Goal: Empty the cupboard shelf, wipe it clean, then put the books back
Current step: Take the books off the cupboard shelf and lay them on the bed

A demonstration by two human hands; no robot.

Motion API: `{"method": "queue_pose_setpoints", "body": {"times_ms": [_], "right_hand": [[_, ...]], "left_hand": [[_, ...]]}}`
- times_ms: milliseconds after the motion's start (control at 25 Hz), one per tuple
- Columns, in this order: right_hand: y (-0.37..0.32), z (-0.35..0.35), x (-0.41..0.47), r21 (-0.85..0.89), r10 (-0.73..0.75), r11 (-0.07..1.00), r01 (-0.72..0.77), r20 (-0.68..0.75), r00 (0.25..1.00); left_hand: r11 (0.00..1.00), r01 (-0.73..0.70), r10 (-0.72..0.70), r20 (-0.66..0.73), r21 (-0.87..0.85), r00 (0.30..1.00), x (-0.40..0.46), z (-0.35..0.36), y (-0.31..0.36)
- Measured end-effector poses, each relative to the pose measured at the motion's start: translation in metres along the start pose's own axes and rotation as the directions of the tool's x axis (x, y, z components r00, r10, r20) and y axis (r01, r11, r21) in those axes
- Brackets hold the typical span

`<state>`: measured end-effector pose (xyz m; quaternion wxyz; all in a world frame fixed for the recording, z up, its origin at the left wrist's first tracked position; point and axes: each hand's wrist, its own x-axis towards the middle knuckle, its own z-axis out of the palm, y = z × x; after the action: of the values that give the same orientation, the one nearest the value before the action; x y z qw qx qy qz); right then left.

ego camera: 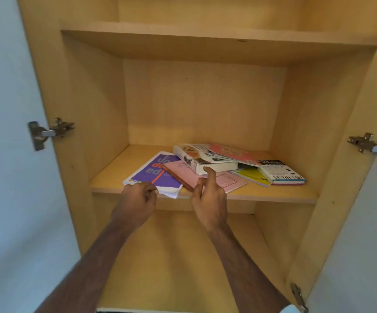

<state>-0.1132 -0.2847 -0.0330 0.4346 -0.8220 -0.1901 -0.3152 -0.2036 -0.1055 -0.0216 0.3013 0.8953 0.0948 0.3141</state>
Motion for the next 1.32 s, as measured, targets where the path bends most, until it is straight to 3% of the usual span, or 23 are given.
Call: {"method": "queue_pose_setpoints", "body": {"times_ms": [200,400,480,600,680,760,840,920,1040,1120,1240,1320], "right_hand": [[0.045,-0.007,0.036,-0.055,0.067,0.996,-0.071,-0.077,0.995],[0.081,-0.015,0.053,-0.146,0.084,0.984,-0.105,-0.145,0.986],[0.091,-0.014,0.058,-0.179,0.103,0.975,-0.128,-0.142,0.984],[0.106,-0.006,0.076,-0.137,0.235,0.957,-0.254,-0.142,0.962],[0.117,0.0,0.095,-0.082,0.404,0.905,-0.417,-0.138,0.904],[0.123,0.001,0.113,-0.015,0.565,0.82,-0.573,-0.149,0.812],[0.132,0.003,0.13,0.027,0.642,0.763,-0.645,-0.14,0.754],[0.139,0.009,0.143,0.04,0.653,0.755,-0.654,-0.134,0.745],[0.152,0.017,0.161,0.182,0.728,0.683,-0.708,-0.078,0.682],[0.154,0.019,0.17,0.298,0.799,0.572,-0.764,0.008,0.601],[0.158,0.015,0.184,0.495,0.878,0.319,-0.808,0.166,0.448],[0.161,0.012,0.187,0.568,0.876,0.203,-0.798,0.259,0.407]], "left_hand": [[0.987,0.121,-0.115,0.054,-0.109,0.992,0.042,0.052,0.02],[0.813,0.436,-0.383,0.21,-0.387,0.9,0.046,0.105,0.05],[0.687,0.577,-0.478,0.323,-0.441,0.817,0.036,0.121,0.055],[0.357,0.767,-0.504,0.581,-0.534,0.639,0.034,0.135,0.057],[0.18,0.783,-0.469,0.648,-0.595,0.6,0.041,0.14,0.059],[0.089,0.76,-0.483,0.639,-0.644,0.598,0.046,0.143,0.065],[0.098,0.733,-0.516,0.595,-0.674,0.616,0.048,0.148,0.072],[0.134,0.684,-0.551,0.52,-0.717,0.653,0.051,0.151,0.078],[0.194,0.61,-0.582,0.41,-0.768,0.702,0.06,0.157,0.084],[0.167,0.587,-0.581,0.402,-0.792,0.708,0.066,0.16,0.086],[0.183,0.551,-0.602,0.35,-0.814,0.717,0.073,0.167,0.081],[0.219,0.53,-0.587,0.323,-0.819,0.742,0.079,0.168,0.074]]}}
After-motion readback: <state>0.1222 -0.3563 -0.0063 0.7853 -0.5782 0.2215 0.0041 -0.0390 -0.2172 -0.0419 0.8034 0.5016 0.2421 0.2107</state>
